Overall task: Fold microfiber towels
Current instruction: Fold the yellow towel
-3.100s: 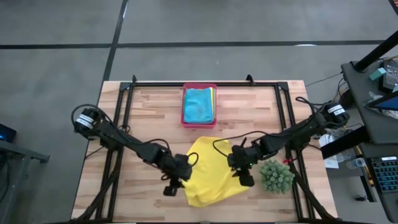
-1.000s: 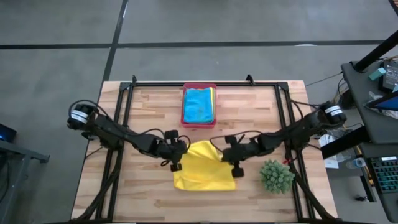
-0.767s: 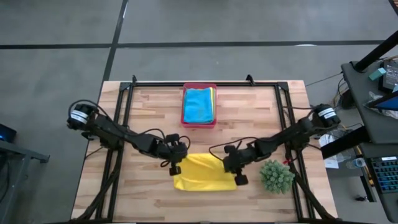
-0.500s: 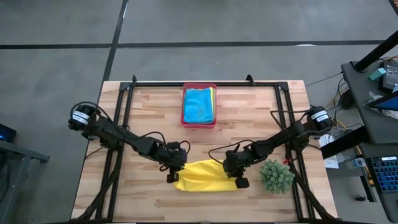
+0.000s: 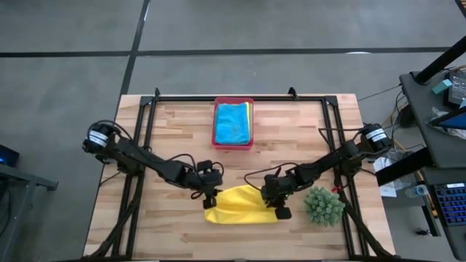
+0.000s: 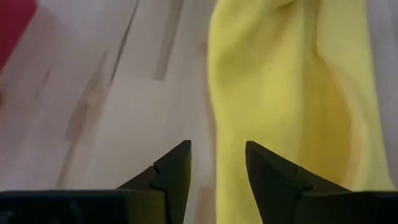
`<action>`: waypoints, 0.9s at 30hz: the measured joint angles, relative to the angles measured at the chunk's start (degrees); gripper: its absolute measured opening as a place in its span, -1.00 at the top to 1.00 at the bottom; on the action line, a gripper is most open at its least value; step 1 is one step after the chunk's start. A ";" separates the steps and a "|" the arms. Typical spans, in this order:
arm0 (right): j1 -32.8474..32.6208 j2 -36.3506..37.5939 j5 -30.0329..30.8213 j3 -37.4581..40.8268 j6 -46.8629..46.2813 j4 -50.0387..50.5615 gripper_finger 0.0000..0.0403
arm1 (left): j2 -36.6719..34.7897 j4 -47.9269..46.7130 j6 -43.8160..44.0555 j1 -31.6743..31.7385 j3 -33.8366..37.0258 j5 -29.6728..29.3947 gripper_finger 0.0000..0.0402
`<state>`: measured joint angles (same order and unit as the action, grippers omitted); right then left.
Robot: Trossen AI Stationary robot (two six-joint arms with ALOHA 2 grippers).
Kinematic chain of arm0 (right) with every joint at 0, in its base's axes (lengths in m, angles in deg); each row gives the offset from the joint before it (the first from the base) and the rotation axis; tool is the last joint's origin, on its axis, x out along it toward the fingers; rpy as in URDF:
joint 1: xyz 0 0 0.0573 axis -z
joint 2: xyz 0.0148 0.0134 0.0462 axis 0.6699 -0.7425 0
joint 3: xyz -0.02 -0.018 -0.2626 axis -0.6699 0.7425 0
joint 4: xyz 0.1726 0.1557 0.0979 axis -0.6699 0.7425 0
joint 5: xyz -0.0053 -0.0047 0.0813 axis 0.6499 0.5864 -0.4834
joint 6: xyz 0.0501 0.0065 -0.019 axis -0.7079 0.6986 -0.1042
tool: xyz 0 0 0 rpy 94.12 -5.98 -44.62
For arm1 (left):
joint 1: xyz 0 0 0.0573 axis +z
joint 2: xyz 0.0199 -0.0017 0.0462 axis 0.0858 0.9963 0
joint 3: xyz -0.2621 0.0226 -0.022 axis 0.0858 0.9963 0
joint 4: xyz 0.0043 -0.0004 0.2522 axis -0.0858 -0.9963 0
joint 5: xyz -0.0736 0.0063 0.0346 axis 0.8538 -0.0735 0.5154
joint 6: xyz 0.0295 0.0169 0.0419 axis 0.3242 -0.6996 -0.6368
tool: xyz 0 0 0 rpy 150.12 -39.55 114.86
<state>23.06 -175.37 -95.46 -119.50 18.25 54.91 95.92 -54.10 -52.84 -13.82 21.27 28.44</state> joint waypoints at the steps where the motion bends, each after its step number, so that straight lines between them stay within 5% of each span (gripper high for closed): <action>1: 0.05 0.01 0.28 0.00 0.16 0.14 0.66 | 0.61 0.92 0.06 -0.02 0.00 0.04 0.32; 10: 0.30 1.08 1.26 0.00 0.54 0.87 0.43 | 6.70 5.37 0.13 -0.12 -0.38 1.35 0.36; 18: 0.54 5.22 5.36 -0.02 -0.79 3.32 0.39 | 7.11 5.28 -1.73 -0.98 -0.72 1.48 0.92; 27: 0.58 6.05 11.16 -0.02 -0.47 4.43 0.39 | 5.84 4.53 -9.84 -2.04 -2.93 -7.11 1.00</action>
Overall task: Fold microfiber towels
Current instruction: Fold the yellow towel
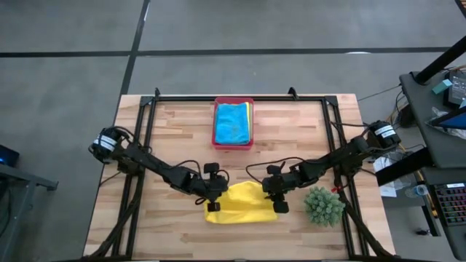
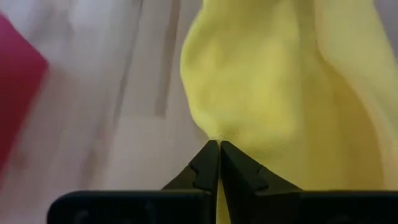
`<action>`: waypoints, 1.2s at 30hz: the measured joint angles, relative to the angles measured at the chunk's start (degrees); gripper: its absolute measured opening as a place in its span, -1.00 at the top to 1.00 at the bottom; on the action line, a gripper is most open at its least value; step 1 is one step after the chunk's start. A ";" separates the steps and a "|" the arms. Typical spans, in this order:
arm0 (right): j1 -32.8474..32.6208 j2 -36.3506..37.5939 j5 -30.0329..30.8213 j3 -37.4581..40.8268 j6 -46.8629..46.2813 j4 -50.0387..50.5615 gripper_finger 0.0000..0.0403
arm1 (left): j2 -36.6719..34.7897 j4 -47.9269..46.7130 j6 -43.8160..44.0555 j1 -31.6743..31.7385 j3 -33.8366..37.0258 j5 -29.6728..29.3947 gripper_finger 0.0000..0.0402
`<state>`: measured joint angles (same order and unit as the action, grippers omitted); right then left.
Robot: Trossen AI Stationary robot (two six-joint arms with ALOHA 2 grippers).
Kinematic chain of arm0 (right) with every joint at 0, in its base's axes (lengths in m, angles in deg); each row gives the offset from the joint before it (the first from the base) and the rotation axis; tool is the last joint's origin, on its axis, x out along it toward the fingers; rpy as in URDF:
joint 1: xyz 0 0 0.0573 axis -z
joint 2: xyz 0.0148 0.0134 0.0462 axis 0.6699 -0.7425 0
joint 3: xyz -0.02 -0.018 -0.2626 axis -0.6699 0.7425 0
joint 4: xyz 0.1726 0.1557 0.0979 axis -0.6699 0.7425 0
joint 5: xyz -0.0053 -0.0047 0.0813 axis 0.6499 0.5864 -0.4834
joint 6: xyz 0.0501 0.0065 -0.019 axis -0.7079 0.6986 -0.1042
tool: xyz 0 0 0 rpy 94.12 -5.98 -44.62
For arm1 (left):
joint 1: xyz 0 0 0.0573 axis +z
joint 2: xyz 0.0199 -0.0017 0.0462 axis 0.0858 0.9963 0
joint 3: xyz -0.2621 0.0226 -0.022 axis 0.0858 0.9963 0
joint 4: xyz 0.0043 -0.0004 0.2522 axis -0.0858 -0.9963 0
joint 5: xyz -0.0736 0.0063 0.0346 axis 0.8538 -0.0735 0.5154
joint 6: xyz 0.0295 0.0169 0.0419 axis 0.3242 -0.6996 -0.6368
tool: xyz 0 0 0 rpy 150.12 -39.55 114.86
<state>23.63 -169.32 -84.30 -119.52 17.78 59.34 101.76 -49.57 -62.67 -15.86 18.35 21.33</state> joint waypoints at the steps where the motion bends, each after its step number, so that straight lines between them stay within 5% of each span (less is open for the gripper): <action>1: 0.07 0.15 0.70 0.00 0.04 0.02 0.39 | -0.18 -0.05 -1.35 -0.22 -0.40 -1.01 1.00; 11: 0.08 2.38 9.95 0.00 0.08 -0.10 0.45 | -1.18 -0.23 -22.85 -5.99 -3.00 -2.30 1.00; 16: 0.10 2.18 13.40 0.00 1.15 -1.77 0.49 | 0.08 -1.13 -32.41 -11.47 -2.82 -9.27 1.00; 31: 0.08 1.78 12.57 -0.02 1.93 -11.35 0.29 | 4.20 2.27 -23.05 -15.09 -3.31 -3.70 0.99; 36: 0.08 1.72 11.64 -0.02 2.01 -13.17 0.15 | 4.23 2.46 -19.19 -15.40 -3.37 -3.60 0.80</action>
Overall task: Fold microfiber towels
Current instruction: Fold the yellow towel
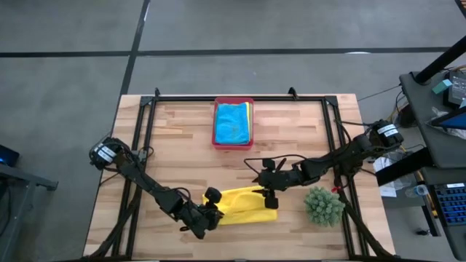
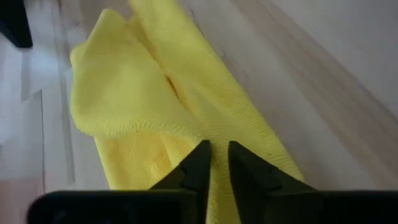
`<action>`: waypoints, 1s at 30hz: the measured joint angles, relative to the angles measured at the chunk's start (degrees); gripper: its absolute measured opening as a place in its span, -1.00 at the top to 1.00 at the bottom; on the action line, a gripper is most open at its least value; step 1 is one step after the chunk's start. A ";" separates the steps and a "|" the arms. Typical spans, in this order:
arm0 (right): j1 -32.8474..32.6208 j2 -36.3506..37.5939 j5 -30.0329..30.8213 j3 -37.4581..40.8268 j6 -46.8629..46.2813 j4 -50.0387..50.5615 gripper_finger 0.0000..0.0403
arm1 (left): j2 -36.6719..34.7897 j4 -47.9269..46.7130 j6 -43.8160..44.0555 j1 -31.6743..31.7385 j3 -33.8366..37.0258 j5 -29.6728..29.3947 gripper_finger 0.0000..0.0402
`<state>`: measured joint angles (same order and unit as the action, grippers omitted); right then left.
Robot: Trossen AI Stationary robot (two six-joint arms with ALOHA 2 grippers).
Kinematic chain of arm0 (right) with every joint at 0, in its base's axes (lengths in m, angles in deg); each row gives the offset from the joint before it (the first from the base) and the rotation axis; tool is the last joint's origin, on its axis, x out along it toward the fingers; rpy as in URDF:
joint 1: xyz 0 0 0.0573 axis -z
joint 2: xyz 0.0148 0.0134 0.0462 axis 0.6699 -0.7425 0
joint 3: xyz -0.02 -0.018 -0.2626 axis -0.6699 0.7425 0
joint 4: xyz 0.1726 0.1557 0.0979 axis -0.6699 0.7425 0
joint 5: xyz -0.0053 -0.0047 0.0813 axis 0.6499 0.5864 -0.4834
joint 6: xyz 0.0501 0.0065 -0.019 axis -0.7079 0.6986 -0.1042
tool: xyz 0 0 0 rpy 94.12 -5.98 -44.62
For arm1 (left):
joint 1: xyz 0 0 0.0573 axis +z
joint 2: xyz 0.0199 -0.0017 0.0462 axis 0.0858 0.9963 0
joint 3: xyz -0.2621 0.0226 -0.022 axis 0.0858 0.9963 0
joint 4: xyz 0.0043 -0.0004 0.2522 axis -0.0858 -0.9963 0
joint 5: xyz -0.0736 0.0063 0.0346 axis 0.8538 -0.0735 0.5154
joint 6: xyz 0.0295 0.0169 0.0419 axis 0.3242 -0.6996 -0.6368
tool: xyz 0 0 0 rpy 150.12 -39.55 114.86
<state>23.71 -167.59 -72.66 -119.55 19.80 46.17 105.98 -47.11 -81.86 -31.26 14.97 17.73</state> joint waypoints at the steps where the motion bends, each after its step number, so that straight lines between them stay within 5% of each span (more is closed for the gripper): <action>1: 0.00 0.00 0.00 0.00 0.04 -0.13 0.13 | -0.02 -0.14 0.64 -0.03 0.03 0.02 0.75; 11: 0.00 -0.02 -0.05 0.00 0.32 -2.06 0.02 | -0.11 -0.09 3.69 -0.26 0.03 0.00 0.31; 30: 0.00 -5.33 -0.12 0.00 3.06 -14.19 0.01 | -5.69 -3.08 3.78 -0.20 0.55 -1.40 0.29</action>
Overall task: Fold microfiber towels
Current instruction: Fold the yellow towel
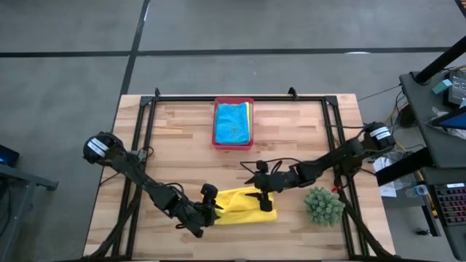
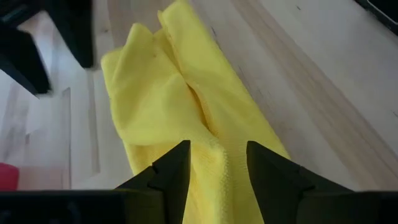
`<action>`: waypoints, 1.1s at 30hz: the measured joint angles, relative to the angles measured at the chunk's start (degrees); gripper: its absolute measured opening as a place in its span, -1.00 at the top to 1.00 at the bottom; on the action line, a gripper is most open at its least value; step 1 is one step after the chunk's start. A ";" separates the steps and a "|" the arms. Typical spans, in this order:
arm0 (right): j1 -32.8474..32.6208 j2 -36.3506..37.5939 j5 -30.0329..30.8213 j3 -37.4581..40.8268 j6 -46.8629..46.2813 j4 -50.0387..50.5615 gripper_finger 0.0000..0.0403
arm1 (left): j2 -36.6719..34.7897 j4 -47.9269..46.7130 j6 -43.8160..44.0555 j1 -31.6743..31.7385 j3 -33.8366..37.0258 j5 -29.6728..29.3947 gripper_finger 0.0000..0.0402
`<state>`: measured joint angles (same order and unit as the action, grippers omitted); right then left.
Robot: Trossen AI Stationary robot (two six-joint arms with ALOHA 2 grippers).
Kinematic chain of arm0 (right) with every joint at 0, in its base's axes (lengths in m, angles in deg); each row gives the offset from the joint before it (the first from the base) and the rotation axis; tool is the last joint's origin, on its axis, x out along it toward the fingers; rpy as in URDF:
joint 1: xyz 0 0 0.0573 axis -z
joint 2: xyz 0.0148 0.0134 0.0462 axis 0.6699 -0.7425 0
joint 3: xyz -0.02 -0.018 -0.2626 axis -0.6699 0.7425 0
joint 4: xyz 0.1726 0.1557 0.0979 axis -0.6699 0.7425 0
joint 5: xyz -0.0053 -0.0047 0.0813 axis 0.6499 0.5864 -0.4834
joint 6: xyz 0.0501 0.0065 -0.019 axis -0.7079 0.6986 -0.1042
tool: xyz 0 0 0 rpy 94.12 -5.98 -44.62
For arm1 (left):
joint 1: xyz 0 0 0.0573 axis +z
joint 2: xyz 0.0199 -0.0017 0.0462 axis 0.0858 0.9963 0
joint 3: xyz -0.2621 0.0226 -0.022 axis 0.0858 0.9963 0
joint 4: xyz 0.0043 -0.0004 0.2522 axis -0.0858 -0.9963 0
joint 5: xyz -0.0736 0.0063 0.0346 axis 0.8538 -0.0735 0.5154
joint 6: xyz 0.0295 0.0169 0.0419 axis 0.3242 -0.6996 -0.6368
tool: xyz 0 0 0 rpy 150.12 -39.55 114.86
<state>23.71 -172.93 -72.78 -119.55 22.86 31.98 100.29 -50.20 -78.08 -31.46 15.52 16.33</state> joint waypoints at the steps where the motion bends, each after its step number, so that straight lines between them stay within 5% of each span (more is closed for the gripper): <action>1: 0.05 -1.03 0.01 0.00 0.09 -1.76 0.01 | -0.09 0.07 0.02 0.00 0.00 -0.17 0.29; 9: 1.84 -8.72 -1.15 -0.91 -0.14 -11.50 0.01 | -1.03 -4.13 2.90 0.20 0.07 -1.99 0.29; 16: 3.39 -11.65 -11.47 -4.79 -3.39 -8.20 0.04 | -1.05 -4.00 2.91 0.46 0.11 -2.08 0.29; 33: 3.76 -11.50 -10.33 -6.94 -2.54 -5.41 0.24 | -1.05 -3.58 2.97 1.14 0.82 -4.90 0.29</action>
<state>27.47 -184.42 -83.11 -126.49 20.32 26.57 99.24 -53.78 -75.11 -30.32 16.35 11.43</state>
